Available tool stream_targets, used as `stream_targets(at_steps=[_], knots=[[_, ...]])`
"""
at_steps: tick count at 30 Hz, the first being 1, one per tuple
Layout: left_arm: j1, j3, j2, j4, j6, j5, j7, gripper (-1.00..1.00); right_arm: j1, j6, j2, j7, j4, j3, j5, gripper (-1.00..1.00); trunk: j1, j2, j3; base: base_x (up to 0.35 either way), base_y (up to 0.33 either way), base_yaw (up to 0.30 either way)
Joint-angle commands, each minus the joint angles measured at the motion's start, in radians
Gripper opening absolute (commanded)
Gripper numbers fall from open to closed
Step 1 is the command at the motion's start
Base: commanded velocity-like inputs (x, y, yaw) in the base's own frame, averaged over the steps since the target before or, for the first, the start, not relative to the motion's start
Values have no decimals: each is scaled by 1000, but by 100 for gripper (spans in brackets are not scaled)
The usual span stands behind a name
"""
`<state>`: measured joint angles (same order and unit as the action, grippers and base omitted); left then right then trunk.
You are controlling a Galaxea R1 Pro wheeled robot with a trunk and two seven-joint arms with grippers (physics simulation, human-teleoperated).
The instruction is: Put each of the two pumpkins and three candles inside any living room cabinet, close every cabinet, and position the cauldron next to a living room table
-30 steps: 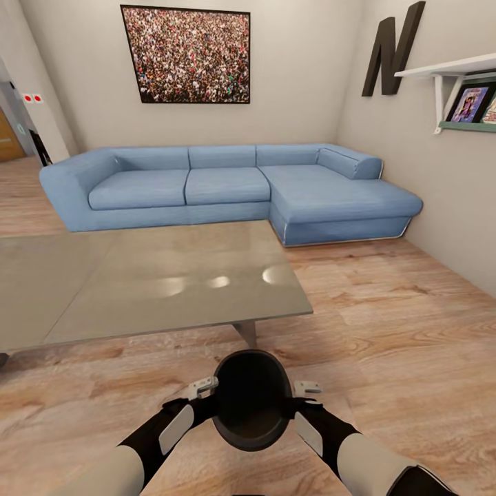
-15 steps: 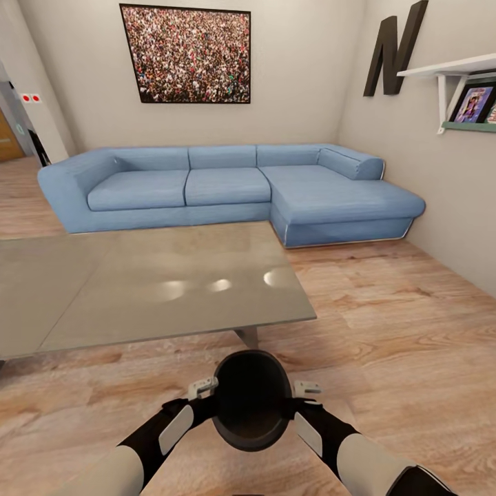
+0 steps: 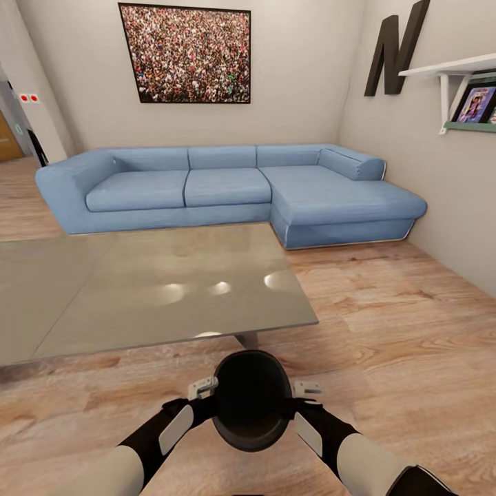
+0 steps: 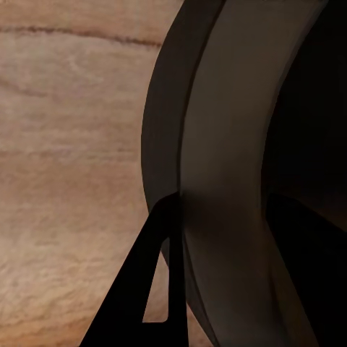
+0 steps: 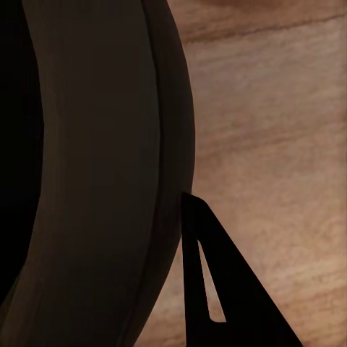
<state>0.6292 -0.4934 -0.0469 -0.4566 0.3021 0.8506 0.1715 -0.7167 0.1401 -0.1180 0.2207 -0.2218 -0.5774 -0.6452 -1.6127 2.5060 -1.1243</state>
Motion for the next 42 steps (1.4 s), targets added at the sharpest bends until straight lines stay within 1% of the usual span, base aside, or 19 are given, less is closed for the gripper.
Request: stream_targets(at_steps=[1, 33, 42], knots=[[1, 0, -4, -10, -1, 39, -9, -100, 0, 4, 0, -14, -24, -16, -8, -100, 0, 0, -1, 13, 0, 0], [1, -1, -4, -10, -1, 39, -9, -100, 0, 4, 0, -14, -24, -16, -8, -100, 0, 0, -1, 56, 0, 0], [1, 1, -4, -10, -1, 39, -9, -100, 0, 5, 0, -14, -24, -16, -8, -100, 0, 0, -1, 9, 0, 0]])
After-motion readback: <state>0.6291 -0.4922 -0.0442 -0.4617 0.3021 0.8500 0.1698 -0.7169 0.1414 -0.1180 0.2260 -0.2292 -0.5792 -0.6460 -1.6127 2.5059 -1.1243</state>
